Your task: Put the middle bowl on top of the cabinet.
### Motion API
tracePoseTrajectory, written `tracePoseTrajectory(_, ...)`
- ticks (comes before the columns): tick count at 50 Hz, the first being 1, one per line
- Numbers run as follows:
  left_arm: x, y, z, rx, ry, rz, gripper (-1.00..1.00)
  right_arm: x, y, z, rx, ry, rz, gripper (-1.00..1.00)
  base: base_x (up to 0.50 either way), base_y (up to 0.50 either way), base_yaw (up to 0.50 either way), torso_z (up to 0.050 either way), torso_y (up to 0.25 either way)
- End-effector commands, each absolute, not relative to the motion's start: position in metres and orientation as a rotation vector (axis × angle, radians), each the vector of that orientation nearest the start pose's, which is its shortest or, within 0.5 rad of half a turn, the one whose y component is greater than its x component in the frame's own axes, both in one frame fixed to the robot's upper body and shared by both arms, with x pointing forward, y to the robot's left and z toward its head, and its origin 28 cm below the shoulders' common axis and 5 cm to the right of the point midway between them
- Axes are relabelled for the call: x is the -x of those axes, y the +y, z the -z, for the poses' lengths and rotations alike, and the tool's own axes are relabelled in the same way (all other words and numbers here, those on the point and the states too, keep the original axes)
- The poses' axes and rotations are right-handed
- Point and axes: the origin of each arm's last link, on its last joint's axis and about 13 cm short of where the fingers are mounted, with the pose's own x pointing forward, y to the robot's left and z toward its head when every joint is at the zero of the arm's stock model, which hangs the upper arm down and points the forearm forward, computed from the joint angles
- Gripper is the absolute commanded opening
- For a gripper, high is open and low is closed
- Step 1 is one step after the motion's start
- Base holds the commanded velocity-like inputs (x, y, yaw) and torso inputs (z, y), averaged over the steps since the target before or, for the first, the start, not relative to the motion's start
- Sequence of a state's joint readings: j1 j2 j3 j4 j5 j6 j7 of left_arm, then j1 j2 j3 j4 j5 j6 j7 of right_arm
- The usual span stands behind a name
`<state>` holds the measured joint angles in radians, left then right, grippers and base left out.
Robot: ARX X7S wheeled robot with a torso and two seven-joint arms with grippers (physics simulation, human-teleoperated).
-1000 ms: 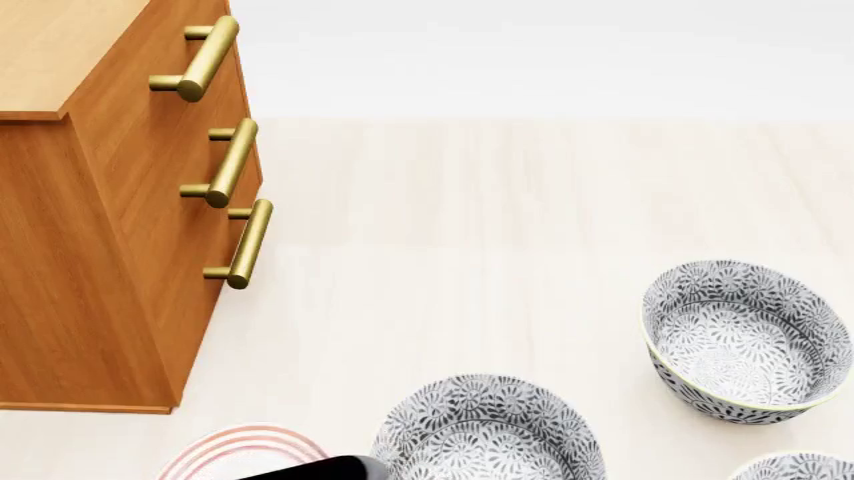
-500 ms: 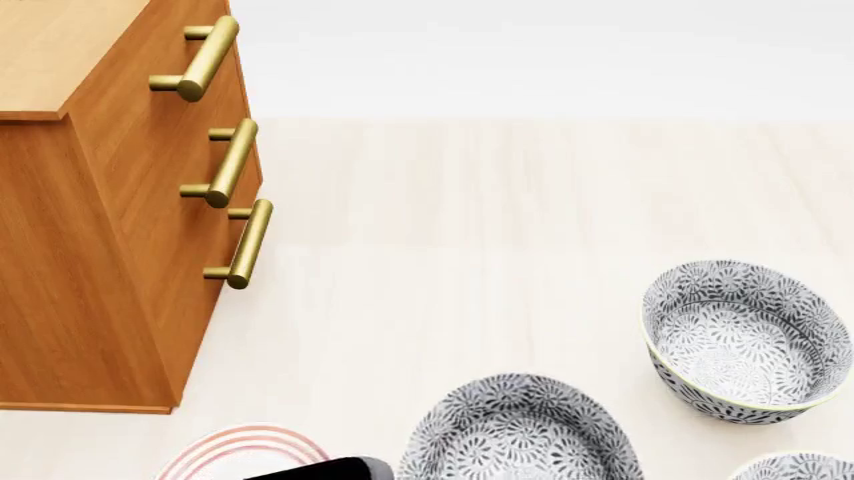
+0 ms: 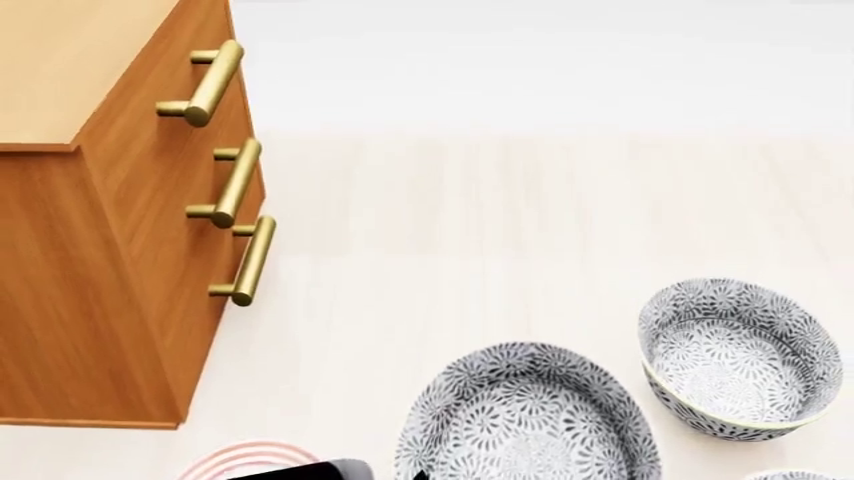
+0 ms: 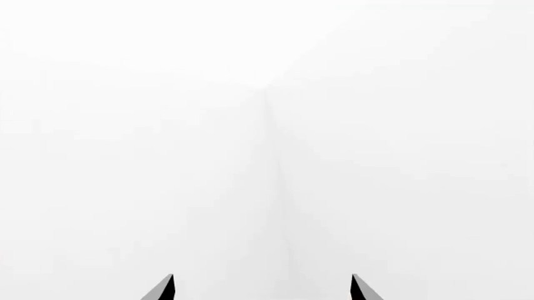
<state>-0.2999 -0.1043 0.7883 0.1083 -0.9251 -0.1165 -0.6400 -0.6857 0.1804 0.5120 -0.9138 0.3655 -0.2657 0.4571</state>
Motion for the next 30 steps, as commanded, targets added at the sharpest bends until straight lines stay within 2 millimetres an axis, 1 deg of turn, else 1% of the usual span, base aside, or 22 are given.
tracePoseTrajectory(1,-0.200,0.067,-0.080,0.558,0.277,0.316,-1.00,-0.061,-0.178,-0.155,0.019,-0.598,0.604,1.00,0.00,0.00,0.00,0.044,0.164)
tracePoseTrajectory(7,-0.197,0.067,-0.083,0.546,0.260,0.326,-1.00,-0.060,-0.177,-0.155,0.019,-0.599,0.604,1.00,0.00,0.00,0.00,0.044,0.168)
tracePoseTrajectory(18,-0.189,0.069,-0.096,0.540,0.212,0.350,-1.00,-0.061,-0.178,-0.155,0.019,-0.600,0.605,1.00,0.00,0.00,0.00,0.042,0.217)
tracePoseTrajectory(30,-0.179,0.073,-0.117,0.528,0.135,0.391,-1.00,-0.063,-0.176,-0.155,0.020,-0.602,0.599,1.00,0.00,0.00,0.00,0.040,0.229)
